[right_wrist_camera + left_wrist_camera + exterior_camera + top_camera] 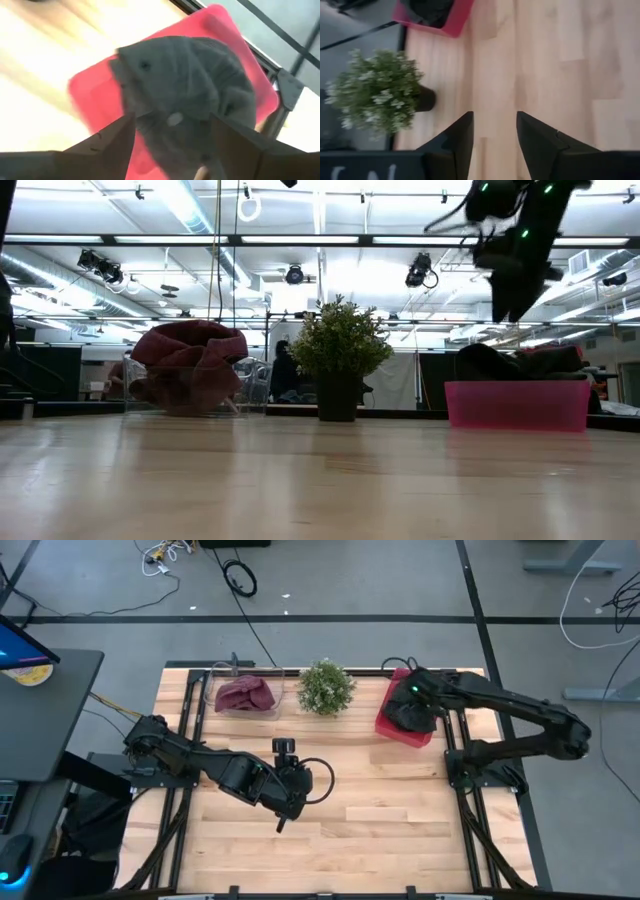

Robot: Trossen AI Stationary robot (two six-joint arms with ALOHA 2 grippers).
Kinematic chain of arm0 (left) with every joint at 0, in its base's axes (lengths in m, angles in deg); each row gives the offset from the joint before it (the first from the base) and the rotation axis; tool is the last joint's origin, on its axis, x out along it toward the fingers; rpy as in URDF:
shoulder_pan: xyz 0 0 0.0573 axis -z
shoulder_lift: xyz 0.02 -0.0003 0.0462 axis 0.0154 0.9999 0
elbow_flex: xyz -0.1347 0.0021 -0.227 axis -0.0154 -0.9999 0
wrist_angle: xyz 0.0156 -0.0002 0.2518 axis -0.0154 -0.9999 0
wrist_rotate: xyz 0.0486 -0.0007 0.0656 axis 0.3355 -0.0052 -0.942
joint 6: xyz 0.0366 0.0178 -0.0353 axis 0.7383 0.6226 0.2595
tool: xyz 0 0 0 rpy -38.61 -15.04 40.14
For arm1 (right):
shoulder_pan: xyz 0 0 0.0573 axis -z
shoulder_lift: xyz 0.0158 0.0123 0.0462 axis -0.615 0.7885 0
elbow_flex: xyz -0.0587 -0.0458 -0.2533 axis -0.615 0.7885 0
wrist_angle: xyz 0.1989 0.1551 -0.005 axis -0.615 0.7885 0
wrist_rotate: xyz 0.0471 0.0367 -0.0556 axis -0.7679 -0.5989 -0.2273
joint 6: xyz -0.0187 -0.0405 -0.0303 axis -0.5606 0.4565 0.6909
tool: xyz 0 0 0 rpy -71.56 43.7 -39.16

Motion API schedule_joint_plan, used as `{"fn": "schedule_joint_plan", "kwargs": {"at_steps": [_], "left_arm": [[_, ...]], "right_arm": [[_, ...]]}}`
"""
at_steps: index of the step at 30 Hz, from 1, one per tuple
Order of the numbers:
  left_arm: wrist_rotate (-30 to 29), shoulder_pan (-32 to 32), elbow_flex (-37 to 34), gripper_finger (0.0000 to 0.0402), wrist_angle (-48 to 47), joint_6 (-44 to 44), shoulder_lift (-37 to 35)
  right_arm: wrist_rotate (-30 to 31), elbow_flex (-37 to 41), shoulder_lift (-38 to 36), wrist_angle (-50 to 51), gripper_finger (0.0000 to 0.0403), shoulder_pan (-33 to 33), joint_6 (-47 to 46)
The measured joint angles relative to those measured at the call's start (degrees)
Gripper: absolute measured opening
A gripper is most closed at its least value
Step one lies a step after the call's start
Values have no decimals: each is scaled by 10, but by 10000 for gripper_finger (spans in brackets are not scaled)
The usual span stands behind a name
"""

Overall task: Pick & Place hat
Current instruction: Return to Home Position

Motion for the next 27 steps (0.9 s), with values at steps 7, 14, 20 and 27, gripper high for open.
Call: {"fn": "schedule_joint_plan", "kwargs": {"at_steps": [7,14,20,27], "left_arm": [[-28,-1,-2,101,-4,1,0],[-76,-3,-16,20,29,0,3],[-37,-18,-124,6,149,46,4],[36,-86,-284,3,311,67,-40]], "right_arm": [[-22,11,-90,6,217,-111,-74],[-52,85,-114,-61,123,-263,-141],[-146,179,-112,-236,11,-356,-124],[-175,215,-112,-319,32,-394,-128]]}}
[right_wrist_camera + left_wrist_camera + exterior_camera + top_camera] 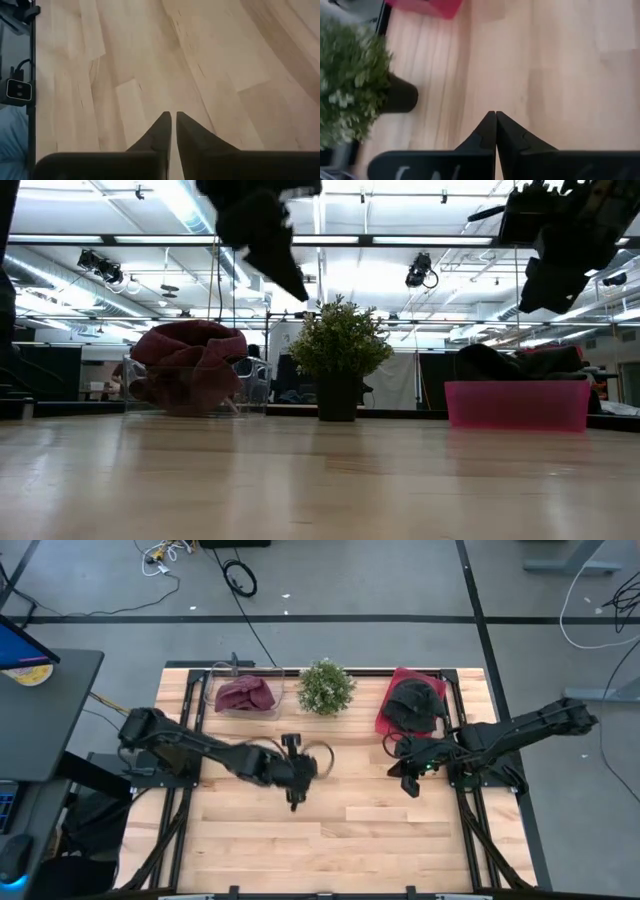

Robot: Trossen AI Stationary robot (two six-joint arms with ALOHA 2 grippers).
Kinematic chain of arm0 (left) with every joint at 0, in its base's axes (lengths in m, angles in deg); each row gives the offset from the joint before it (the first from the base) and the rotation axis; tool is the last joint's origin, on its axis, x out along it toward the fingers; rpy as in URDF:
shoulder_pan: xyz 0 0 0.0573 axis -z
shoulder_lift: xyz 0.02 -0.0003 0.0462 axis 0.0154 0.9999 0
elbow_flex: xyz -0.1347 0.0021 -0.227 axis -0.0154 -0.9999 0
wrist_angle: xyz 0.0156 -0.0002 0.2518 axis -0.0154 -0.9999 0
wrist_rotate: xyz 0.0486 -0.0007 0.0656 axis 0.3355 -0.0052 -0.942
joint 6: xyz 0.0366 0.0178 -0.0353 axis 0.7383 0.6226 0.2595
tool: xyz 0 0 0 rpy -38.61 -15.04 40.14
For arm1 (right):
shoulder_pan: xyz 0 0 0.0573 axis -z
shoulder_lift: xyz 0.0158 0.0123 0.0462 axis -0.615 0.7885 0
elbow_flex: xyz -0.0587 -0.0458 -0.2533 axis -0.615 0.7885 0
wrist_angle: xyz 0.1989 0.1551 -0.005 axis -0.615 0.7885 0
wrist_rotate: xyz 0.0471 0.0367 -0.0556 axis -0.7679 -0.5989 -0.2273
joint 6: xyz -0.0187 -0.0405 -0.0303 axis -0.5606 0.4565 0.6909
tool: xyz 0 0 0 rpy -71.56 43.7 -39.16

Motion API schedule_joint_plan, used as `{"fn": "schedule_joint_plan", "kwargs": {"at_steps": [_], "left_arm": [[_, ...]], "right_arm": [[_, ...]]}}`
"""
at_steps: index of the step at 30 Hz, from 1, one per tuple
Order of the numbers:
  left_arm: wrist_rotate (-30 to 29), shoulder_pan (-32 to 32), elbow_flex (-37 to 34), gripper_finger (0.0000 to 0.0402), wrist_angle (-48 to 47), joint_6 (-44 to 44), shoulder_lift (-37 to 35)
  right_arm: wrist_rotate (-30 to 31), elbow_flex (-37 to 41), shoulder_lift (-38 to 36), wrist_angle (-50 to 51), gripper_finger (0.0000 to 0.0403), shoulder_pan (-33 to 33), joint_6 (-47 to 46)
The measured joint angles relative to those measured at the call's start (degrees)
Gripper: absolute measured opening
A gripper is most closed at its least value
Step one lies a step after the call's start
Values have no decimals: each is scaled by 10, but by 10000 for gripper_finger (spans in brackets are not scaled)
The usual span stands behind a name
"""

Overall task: Pick & Place hat
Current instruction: Return to Home Position

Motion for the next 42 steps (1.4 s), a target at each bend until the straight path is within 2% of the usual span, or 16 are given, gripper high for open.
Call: {"fn": "schedule_joint_plan", "kwargs": {"at_steps": [9,13,17,20,27,31,36,42], "left_arm": [[89,-85,-270,3,308,22,-189],[127,-105,-383,7,443,27,-286],[179,-117,-474,5,564,55,-367],[188,-125,-528,3,626,69,-422],[198,-146,-618,7,680,69,-533],[228,-155,-645,3,681,74,-586],[234,-181,-674,7,679,82,-646],[303,-214,-702,4,677,63,-699]], "right_arm": [[1,0,0,-15,4,-2,0],[2,0,0,-15,8,-1,-3],[13,0,0,-17,14,-1,-10],[21,0,0,-18,13,-1,-10],[26,0,0,-21,5,-1,-20],[27,0,0,-21,8,-1,-21],[37,0,0,-21,11,-1,-21],[37,0,0,-22,11,-1,-21]]}}
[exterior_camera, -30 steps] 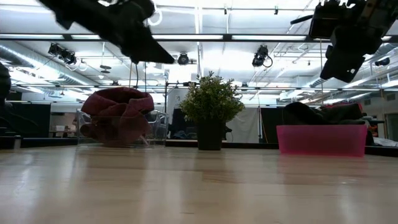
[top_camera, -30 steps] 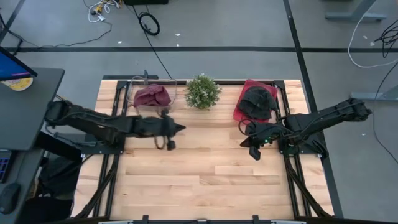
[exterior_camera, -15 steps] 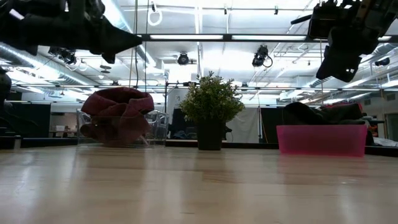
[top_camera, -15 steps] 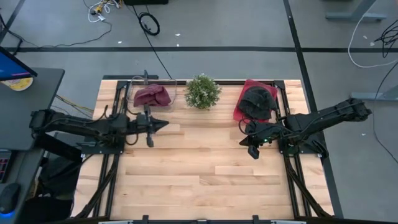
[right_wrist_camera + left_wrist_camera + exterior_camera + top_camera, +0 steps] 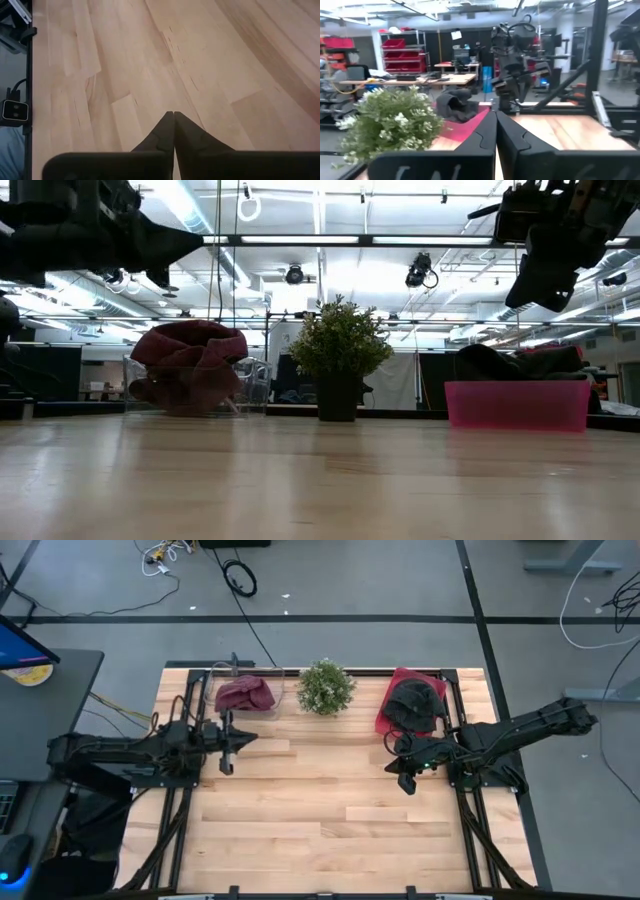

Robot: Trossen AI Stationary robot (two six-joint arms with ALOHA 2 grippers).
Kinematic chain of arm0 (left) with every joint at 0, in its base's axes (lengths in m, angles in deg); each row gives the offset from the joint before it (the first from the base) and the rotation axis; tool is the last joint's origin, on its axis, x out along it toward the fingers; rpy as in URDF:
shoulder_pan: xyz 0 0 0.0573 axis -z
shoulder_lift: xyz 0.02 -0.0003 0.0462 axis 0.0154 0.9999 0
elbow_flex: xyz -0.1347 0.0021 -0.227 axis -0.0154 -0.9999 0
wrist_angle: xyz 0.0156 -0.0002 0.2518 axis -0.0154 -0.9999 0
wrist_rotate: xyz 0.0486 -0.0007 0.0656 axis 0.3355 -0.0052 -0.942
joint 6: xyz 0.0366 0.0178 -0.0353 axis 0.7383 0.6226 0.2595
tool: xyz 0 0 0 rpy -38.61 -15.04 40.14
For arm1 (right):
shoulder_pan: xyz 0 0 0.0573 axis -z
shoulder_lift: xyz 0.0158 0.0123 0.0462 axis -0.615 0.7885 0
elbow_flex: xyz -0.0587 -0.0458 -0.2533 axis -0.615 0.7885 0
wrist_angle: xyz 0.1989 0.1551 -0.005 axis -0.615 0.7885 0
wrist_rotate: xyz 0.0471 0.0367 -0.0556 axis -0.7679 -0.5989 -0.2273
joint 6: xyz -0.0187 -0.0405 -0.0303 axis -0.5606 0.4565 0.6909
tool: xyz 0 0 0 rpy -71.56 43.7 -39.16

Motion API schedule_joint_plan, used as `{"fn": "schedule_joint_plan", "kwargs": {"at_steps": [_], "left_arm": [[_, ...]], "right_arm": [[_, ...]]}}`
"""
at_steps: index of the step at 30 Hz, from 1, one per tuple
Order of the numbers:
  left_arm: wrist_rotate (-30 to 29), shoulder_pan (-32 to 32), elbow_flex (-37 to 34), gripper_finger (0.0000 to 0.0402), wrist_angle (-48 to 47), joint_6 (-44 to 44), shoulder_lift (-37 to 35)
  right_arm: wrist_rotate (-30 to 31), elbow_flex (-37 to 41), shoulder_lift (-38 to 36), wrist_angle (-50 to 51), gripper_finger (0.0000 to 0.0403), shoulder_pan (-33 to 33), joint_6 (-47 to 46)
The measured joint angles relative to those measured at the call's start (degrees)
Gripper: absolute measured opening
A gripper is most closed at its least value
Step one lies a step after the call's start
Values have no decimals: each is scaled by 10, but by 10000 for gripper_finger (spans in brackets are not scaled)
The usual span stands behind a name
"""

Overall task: Pick & Place hat
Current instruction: Return to Home Position

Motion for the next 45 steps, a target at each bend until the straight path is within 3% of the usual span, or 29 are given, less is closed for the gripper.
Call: {"fn": "schedule_joint_plan", "kwargs": {"at_steps": [8,16,29,35,40,45], "left_arm": [[14,-4,-36,7,-11,-42,-26],[14,55,-36,4,-13,-38,-38],[-74,80,-36,6,-46,27,-138],[-89,80,-36,6,-108,32,-205],[-91,80,1,6,-216,33,-263],[-100,80,27,6,-282,38,-262]], "right_arm": [[0,0,0,0,11,0,0],[-1,0,0,0,11,0,0],[-4,0,0,17,11,0,-10],[-6,0,0,18,11,0,-10],[-6,0,0,18,11,0,-14],[-6,0,0,16,11,0,-14]]}}
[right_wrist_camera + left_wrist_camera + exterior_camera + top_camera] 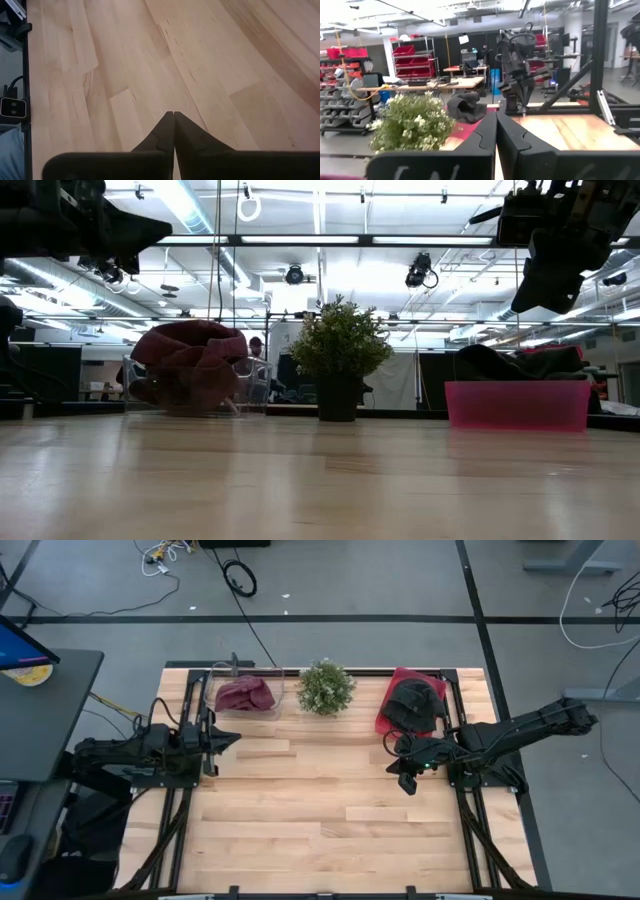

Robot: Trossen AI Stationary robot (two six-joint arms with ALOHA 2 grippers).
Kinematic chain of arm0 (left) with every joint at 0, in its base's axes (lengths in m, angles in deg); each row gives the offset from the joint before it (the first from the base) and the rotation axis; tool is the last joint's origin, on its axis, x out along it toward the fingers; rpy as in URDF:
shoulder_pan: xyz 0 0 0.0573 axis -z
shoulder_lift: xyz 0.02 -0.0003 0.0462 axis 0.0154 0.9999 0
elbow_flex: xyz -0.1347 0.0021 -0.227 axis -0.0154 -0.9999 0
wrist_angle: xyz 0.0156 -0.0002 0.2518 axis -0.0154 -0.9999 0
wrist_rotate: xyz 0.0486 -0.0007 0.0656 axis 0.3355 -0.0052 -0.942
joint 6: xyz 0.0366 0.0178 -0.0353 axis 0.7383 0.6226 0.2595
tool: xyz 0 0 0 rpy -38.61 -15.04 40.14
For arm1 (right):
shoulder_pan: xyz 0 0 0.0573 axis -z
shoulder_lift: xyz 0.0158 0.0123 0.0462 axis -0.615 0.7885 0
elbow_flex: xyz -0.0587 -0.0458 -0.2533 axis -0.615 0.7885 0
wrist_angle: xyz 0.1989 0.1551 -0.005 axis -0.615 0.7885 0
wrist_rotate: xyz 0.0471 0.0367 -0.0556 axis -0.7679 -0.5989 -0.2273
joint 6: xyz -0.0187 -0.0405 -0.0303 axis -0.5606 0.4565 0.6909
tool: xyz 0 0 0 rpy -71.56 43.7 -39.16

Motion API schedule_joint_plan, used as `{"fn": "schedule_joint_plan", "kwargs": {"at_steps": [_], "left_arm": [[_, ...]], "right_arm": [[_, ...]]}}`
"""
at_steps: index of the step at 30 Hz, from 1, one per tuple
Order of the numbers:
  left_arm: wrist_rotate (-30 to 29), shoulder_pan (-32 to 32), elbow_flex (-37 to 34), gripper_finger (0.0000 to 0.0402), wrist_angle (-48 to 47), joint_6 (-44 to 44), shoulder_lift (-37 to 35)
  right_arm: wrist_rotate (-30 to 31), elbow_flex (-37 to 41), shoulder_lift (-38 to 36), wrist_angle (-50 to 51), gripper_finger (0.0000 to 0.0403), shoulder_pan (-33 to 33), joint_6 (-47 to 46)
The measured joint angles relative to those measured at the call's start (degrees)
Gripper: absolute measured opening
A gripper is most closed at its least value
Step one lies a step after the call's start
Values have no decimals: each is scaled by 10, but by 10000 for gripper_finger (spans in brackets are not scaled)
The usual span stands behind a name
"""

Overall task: Pick & Place hat
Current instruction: Return to Home Position

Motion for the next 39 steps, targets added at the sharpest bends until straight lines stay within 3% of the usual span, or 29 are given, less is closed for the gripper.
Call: {"fn": "schedule_joint_plan", "kwargs": {"at_steps": [8,15,30,39], "left_arm": [[-2,0,-35,7,33,-3,-1],[37,0,-36,7,47,12,-1],[63,-1,-63,7,109,16,3],[74,-1,-63,7,15,10,3]], "right_arm": [[0,0,0,-5,11,0,0],[1,0,0,-14,11,0,-1],[7,0,0,-51,11,0,3],[16,0,0,-51,11,0,4]]}}
